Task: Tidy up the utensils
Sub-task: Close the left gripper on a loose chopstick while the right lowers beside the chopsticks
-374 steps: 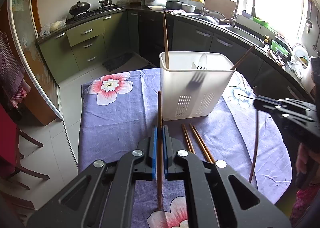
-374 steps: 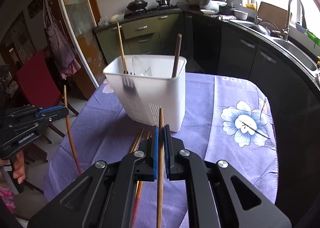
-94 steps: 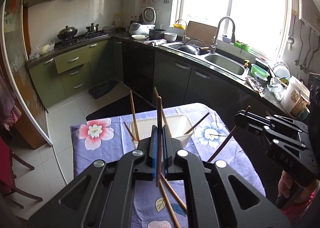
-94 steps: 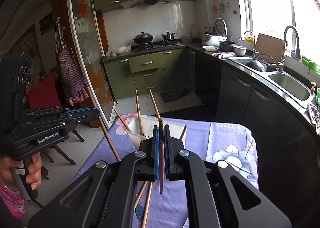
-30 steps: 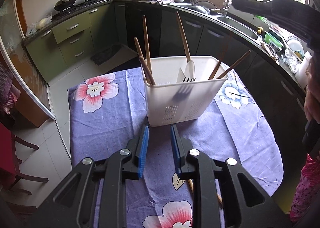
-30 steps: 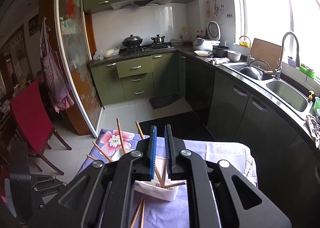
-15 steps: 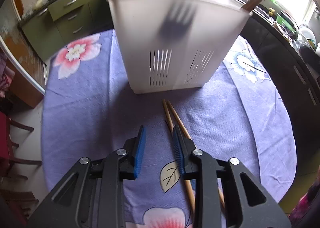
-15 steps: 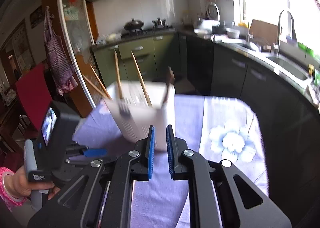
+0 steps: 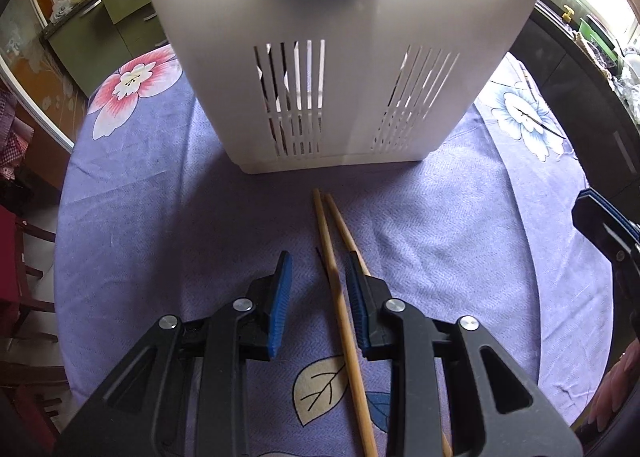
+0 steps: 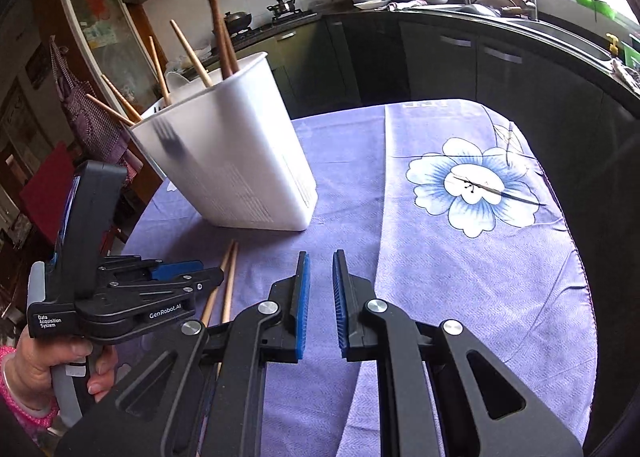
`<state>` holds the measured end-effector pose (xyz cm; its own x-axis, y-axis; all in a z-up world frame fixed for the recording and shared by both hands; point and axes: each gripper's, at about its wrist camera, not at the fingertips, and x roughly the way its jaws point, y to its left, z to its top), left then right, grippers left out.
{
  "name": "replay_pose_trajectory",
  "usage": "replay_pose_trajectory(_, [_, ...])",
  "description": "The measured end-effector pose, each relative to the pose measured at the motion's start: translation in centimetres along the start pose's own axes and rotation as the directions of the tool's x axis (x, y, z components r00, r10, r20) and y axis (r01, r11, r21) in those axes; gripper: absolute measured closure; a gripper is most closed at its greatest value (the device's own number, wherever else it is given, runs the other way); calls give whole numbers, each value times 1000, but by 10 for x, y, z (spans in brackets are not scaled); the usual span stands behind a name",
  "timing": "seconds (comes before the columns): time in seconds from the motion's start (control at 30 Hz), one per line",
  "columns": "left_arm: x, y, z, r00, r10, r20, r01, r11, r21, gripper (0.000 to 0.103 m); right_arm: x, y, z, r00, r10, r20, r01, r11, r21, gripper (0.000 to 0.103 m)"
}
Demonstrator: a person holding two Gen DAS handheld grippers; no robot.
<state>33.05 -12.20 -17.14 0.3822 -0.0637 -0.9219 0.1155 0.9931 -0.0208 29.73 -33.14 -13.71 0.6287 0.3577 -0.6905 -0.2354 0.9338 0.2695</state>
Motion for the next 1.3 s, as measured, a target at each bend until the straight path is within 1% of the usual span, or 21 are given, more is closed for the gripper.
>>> replay_pose_trajectory(0.1, [6, -2, 2, 1000, 14, -15, -14, 1000, -1, 77, 5, -1, -1, 1000, 5, -10, -5, 1000, 10, 91])
replay_pose_trajectory(0.27, [9, -6, 6, 1000, 30, -7, -30, 1000, 5, 77, 11, -6, 5, 1000, 7, -13, -7, 1000, 26, 91])
replay_pose_trajectory(0.33, [9, -8, 6, 999, 32, -2, -32, 999, 13, 86, 11, -7, 4, 1000, 7, -15, -6, 999, 32, 91])
replay_pose_trajectory(0.37, [9, -9, 7, 999, 33, -1, -33, 999, 16, 89, 12, -9, 3, 1000, 6, -16, -6, 999, 36, 91])
replay_pose_trajectory(0.4, [9, -10, 7, 999, 33, -1, -33, 999, 17, 95, 12, -10, 3, 1000, 6, -17, -5, 999, 38, 91])
replay_pose_trajectory(0.57, [9, -8, 7, 1000, 21, 5, -21, 1000, 4, 96, 10, -11, 3, 1000, 5, -14, -4, 999, 44, 91])
replay_pose_trajectory(0.7, [-2, -3, 7, 999, 11, 45, -10, 1000, -7, 96, 9, -11, 4, 1000, 6, 3, -7, 999, 47, 91])
replay_pose_trajectory(0.8, [-18, 1, 6, 996, 11, 91, -10, 1000, -4, 97, 11, -13, 4, 1000, 13, 6, -13, 998, 62, 91])
replay_pose_trajectory(0.87, [-30, 2, 3, 993, 6, 121, -6, 1000, -3, 97, 12, -12, 2, 1000, 17, 6, -17, 998, 67, 84])
replay_pose_trajectory(0.9, [-36, 4, 1, 991, 3, 136, -3, 1000, -4, 97, 13, -12, 1, 1000, 17, 4, -17, 998, 67, 80])
replay_pose_trajectory(1.1, [-76, 11, -12, 971, -11, 240, 14, 1000, -11, 97, 18, -6, 0, 1000, 10, -10, -10, 999, 49, 80])
replay_pose_trajectory(1.17, [-89, 15, -16, 961, -17, 275, 22, 1000, -15, 97, 18, -5, 0, 1000, 10, -10, -10, 999, 47, 80])
replay_pose_trajectory(1.3, [-116, 25, -26, 936, -28, 350, 39, 999, -23, 97, 20, -3, 1, 1000, 8, -14, -7, 999, 40, 80])
